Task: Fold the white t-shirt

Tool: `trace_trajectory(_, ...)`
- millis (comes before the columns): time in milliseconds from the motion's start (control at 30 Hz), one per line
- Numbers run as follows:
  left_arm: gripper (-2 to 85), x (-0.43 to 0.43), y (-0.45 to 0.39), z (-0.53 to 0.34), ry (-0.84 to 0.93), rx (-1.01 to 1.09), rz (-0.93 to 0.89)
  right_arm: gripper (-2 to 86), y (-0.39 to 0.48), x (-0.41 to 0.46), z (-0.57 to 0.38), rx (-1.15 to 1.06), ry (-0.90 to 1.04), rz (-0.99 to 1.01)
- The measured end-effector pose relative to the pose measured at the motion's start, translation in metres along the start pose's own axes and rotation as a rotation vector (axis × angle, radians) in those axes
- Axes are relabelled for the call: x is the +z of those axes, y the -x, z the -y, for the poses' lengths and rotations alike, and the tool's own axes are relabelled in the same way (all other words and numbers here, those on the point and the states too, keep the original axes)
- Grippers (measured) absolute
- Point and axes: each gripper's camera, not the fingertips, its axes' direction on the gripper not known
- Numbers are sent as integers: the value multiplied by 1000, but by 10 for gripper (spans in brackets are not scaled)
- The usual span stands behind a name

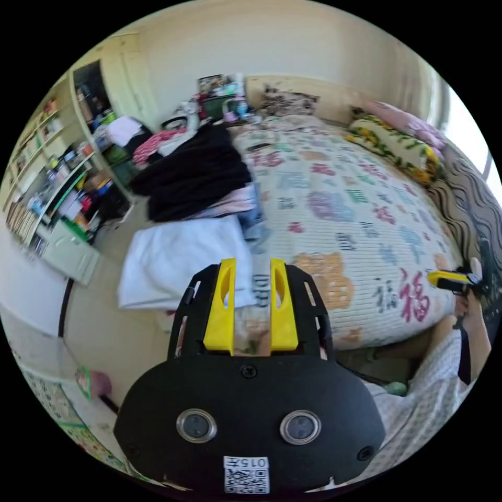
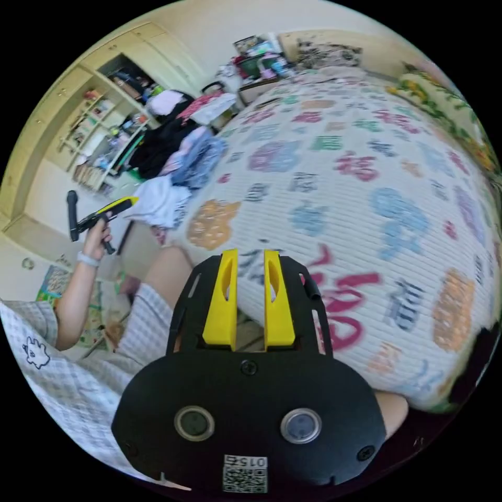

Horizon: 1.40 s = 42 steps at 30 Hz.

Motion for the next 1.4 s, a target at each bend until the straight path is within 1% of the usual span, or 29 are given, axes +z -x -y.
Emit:
trace_trajectory(100,102,10,57,-28,79,-77,-17,85,54,50,53,-112,53,115)
trace_trajectory(200,96,14,86,-51,73,-82,-45,88,100,95,106,-167,105,207)
trace_trajectory(267,90,14,94,-60,68,-60,-59,87,122,124,132,-176,160,226)
trace_trajectory(333,83,12,100,-68,50,-50,-65,86,138,156,152,-164,236,236)
trace_trajectory(400,70,9,106,-78,33,-38,-65,82,148,197,168,-114,360,256)
trace_trajectory(500,35,-1,113,-91,-4,-18,-78,55,149,216,175,-36,354,358)
trace_trajectory(567,22,-15,120,-100,-55,-8,-104,39,149,213,176,-46,322,377)
trace_trajectory(633,15,-33,129,-107,-118,-15,-168,27,146,196,174,-89,253,412)
trace_trajectory(700,10,-63,139,-112,-233,-17,-285,17,135,154,169,-113,122,499)
trace_trajectory(733,9,-72,139,-112,-260,-9,-313,15,132,141,168,-120,85,525)
trace_trajectory(767,8,-88,136,-110,-317,21,-374,13,126,113,164,-138,14,561)
trace_trajectory(800,7,-106,128,-106,-379,71,-450,11,123,83,160,-173,-48,555)
trace_trajectory(833,6,-115,123,-104,-408,99,-488,10,121,66,157,-193,-80,537)
trace_trajectory(900,5,-147,94,-92,-500,235,-597,8,118,4,141,-261,-206,460)
trace_trajectory(933,5,-154,86,-89,-520,266,-618,8,117,-12,136,-271,-235,438)
trace_trajectory(1000,4,-178,56,-78,-592,370,-732,8,116,-74,112,-324,-377,360)
trace_trajectory(1033,4,-183,49,-75,-613,387,-764,8,117,-88,106,-335,-411,339)
trace_trajectory(1100,4,-199,25,-63,-668,440,-874,8,125,-141,84,-402,-514,227)
trace_trajectory(1167,4,-206,5,-55,-682,475,-904,8,132,-168,74,-446,-550,158)
trace_trajectory(1267,4,-202,-28,-45,-667,505,-944,10,134,-183,74,-477,-540,-21)
trace_trajectory(1333,3,-187,-42,-40,-647,465,-924,13,122,-175,90,-456,-492,-64)
trace_trajectory(1400,3,-154,-54,-31,-567,376,-849,22,91,-141,126,-389,-344,-70)
